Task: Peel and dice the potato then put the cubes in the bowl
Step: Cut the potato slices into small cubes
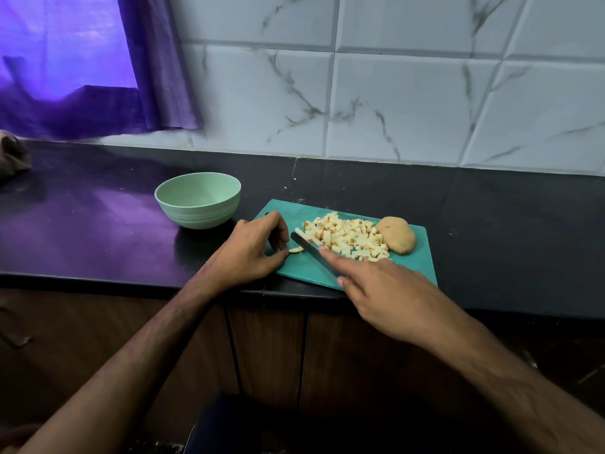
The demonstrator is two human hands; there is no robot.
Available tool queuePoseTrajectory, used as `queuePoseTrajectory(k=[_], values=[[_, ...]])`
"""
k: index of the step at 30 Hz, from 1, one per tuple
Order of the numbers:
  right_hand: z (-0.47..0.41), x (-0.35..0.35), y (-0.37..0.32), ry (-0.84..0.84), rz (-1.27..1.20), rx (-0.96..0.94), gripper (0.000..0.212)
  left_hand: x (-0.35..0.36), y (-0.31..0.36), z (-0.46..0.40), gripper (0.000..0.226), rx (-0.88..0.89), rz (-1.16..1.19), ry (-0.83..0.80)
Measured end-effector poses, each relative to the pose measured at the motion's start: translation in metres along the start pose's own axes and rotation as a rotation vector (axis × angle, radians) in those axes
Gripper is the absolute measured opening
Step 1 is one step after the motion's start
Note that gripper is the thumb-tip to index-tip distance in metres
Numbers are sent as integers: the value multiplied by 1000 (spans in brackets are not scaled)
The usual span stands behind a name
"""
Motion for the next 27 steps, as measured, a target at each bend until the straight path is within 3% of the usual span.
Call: queuePoseTrajectory(k=[13, 19, 27], values=[[-23, 7, -9, -24, -15, -5, 51, 0, -3, 0, 28, -16, 25, 2], [-4, -5, 11, -14, -19, 27, 52, 0, -16, -2, 25, -56, -81, 39], [8, 6, -10, -80, -26, -77, 52, 34, -22, -35, 44, -22, -217, -256]])
Point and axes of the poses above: each hand's wrist, its own z-axis away from the middle knuckle, its own x-axis out of the palm, y = z × x, the point moved 10 cm from there along -z, towards the middle knuckle, and after that the axes turned 1 degree about z, right-handed, at the moved point
